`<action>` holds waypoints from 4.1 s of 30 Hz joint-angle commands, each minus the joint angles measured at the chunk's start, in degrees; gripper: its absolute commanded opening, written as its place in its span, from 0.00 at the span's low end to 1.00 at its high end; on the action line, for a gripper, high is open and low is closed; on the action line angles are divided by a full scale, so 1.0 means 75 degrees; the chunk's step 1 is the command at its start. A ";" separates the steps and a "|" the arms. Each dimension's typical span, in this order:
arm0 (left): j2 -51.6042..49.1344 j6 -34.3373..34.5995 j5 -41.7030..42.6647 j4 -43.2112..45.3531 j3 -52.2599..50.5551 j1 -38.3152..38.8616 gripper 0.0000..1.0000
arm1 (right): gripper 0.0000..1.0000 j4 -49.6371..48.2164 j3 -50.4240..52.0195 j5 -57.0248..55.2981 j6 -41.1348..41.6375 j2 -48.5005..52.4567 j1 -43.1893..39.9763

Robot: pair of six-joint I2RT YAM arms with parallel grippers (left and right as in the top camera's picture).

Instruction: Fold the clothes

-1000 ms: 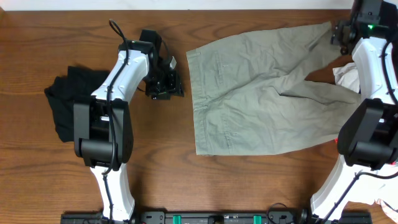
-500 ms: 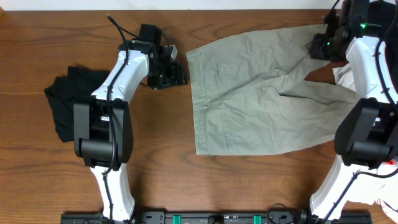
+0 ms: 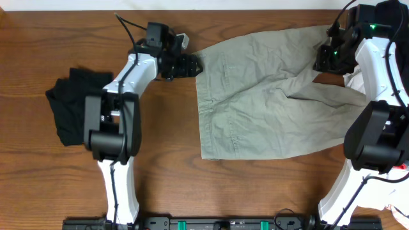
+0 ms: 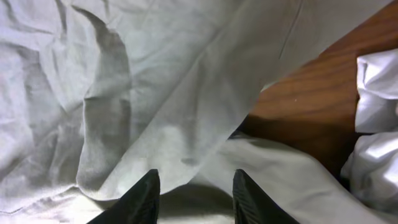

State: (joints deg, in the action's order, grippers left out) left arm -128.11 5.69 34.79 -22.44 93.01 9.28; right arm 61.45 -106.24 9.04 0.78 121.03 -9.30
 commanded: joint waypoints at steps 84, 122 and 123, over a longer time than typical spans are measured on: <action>0.1003 -0.0583 0.0388 -0.5674 -0.2340 -0.0428 0.98 | 0.45 0.1833 0.0697 -0.1029 0.0259 0.0052 0.0076; 0.3153 -0.0265 -0.1705 -0.5715 -0.2363 -0.1944 0.06 | 0.50 0.2556 0.0749 -0.0597 0.0259 0.0050 0.0055; 0.3153 -0.0265 -0.1702 -0.5718 -0.2363 -0.1900 0.06 | 0.50 0.2489 0.0766 -0.0597 0.0259 0.0050 0.0058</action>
State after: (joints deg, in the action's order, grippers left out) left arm -104.29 3.03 22.87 -65.08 75.13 -5.76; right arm 80.53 -101.34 3.38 2.39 121.05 -8.78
